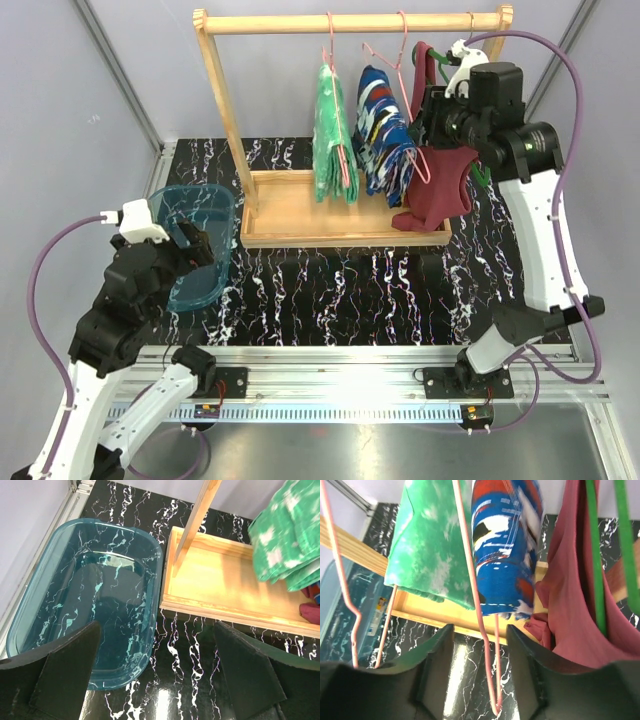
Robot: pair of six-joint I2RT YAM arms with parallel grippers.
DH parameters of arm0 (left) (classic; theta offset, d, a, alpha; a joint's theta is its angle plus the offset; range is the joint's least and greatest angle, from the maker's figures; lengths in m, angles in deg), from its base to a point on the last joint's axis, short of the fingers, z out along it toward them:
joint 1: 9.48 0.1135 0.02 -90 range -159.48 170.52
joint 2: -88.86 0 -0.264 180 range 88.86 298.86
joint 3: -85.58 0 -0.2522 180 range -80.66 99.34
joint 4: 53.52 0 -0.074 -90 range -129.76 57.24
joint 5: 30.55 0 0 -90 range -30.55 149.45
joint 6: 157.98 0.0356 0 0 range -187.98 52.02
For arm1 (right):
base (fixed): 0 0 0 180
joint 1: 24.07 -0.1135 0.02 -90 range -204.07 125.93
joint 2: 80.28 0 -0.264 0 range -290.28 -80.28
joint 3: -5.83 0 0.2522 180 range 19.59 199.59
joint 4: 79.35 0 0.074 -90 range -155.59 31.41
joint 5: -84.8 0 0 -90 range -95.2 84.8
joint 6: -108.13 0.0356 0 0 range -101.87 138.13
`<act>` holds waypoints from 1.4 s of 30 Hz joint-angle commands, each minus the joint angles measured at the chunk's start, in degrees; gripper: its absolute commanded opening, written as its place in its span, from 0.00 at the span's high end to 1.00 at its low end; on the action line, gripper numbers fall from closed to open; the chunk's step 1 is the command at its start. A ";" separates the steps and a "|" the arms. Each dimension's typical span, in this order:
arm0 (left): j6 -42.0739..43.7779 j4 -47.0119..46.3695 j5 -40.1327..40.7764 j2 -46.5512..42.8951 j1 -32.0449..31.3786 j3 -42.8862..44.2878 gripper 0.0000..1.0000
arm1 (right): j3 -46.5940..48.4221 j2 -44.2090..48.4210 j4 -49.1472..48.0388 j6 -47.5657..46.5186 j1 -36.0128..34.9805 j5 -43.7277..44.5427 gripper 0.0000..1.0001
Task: Remove the trousers from the hanger
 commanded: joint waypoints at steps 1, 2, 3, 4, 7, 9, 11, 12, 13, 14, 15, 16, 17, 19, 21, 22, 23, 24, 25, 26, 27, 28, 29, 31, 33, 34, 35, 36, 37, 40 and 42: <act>0.60 -1.23 -1.27 1.15 -0.14 1.61 0.01 | 2.38 -1.68 -1.69 -2.37 -0.24 0.85 0.48; 0.69 -1.32 -1.36 1.32 -0.14 1.44 0.01 | 2.29 -2.38 -1.95 -2.38 -0.24 0.76 0.49; 0.87 -1.41 -1.45 1.41 -0.14 1.17 0.01 | 2.37 -2.82 -1.96 -2.64 -0.24 0.33 0.61; 0.87 -1.67 -1.45 1.67 -0.14 0.56 0.01 | 2.29 -3.17 -1.96 -3.08 -0.24 0.15 0.68; 0.43 -1.94 -2.24 2.55 -0.14 -0.15 0.01 | 1.76 -3.88 -2.22 -3.69 -0.32 0.41 0.78; 0.17 -2.03 -3.03 3.08 -0.14 -0.85 0.01 | 0.10 -3.61 -3.10 -4.05 -0.24 0.32 0.80; -0.01 -2.11 -3.73 3.43 -0.14 -1.11 0.01 | -0.87 -3.53 -3.98 -4.22 -0.24 0.06 0.80; -0.10 -2.20 -3.82 3.69 -0.23 -1.03 0.01 | -1.66 -3.53 -4.24 -4.48 -0.24 0.06 0.80; -0.10 -2.20 -4.00 3.78 -0.14 -1.11 0.01 | -1.93 -3.53 -4.42 -4.49 -0.24 0.14 0.82; -0.10 -2.29 -4.17 3.87 -0.14 -0.94 0.01 | -2.19 -3.44 -4.68 -4.40 -0.32 0.49 0.84; 0.08 -2.20 -4.17 3.87 -0.14 -0.85 0.01 | -2.54 -3.44 -4.86 -4.49 -0.33 0.58 0.85; 0.08 -2.20 -4.26 3.78 -0.14 -0.76 0.01 | -2.55 -3.26 -5.12 -4.49 -0.33 0.67 0.85; 0.25 -2.11 -4.44 3.78 -0.14 -0.68 0.01 | -2.46 -3.26 -5.12 -4.57 -0.41 0.59 0.86; 0.34 -2.03 -4.35 3.87 -0.14 -0.41 0.01 | -2.37 -2.91 -5.65 -4.93 -0.85 0.50 0.85; 0.34 -2.03 -4.61 3.78 -0.14 -0.24 0.01 | -2.55 -2.82 -6.00 -5.19 -0.94 0.58 0.77; 0.43 -2.03 -4.70 3.87 -0.14 -0.06 0.01 | -2.81 -2.74 -6.61 -5.19 -0.85 0.85 0.76; 0.43 -2.03 -4.70 3.87 -0.14 -0.15 0.01 | -2.98 -2.56 -6.88 -5.28 -0.94 1.11 0.73; 0.43 -2.03 -4.79 3.78 -0.14 -0.15 0.01 | -3.25 -2.65 -7.14 -5.37 -0.94 1.20 0.71; 0.43 -1.94 -4.79 3.87 -0.14 0.03 0.01 | -3.25 -2.56 -7.23 -5.45 -0.94 1.37 0.71; 0.52 -1.94 -4.79 3.87 -0.14 0.03 0.01 | -3.34 -2.65 -7.41 -5.45 -0.94 1.72 0.72; 0.60 -1.94 -4.79 3.78 -0.14 0.03 0.01 | -3.60 -2.56 -7.58 -5.45 -0.94 1.90 0.83; 0.69 -1.85 -4.79 3.78 -0.14 0.03 0.01 | -3.60 -2.39 -7.76 -5.45 -0.94 2.25 0.88; 0.69 -1.94 -4.79 3.78 -0.14 0.11 0.01 | -3.60 -2.38 -7.85 -5.45 -0.94 2.25 0.89; 0.78 -1.85 -4.88 3.87 -0.14 0.11 0.01 | -3.95 -2.12 -8.63 -5.45 -0.94 1.99 0.99; 0.87 -1.94 -4.96 3.87 -0.14 0.29 0.01 | -4.04 -1.59 -9.60 -5.46 -1.03 2.08 1.00; 0.96 -2.03 -5.31 3.96 -0.14 0.64 0.01 | -4.21 -0.98 -10.13 -5.37 -1.12 2.25 1.00; 1.13 -2.03 -5.66 4.05 -0.14 0.82 0.01 | -4.56 -0.46 -10.74 -5.37 -1.29 2.34 1.00; 1.31 -2.11 -6.10 4.22 -0.14 1.34 0.01 | -4.74 -0.10 -12.49 -5.19 -1.21 2.17 1.00; 1.57 -2.11 -6.72 4.48 -0.14 1.87 0.01 | -4.57 0.42 -13.29 -5.10 -1.20 2.25 1.00; 2.27 -2.29 -6.99 5.63 -0.14 5.29 0.01 | -1.94 0.78 -15.14 -4.58 -1.29 2.69 1.00; 2.89 -2.90 -7.16 6.59 -0.14 8.19 0.01 | -1.05 1.39 -17.58 -3.79 -1.38 2.96 1.00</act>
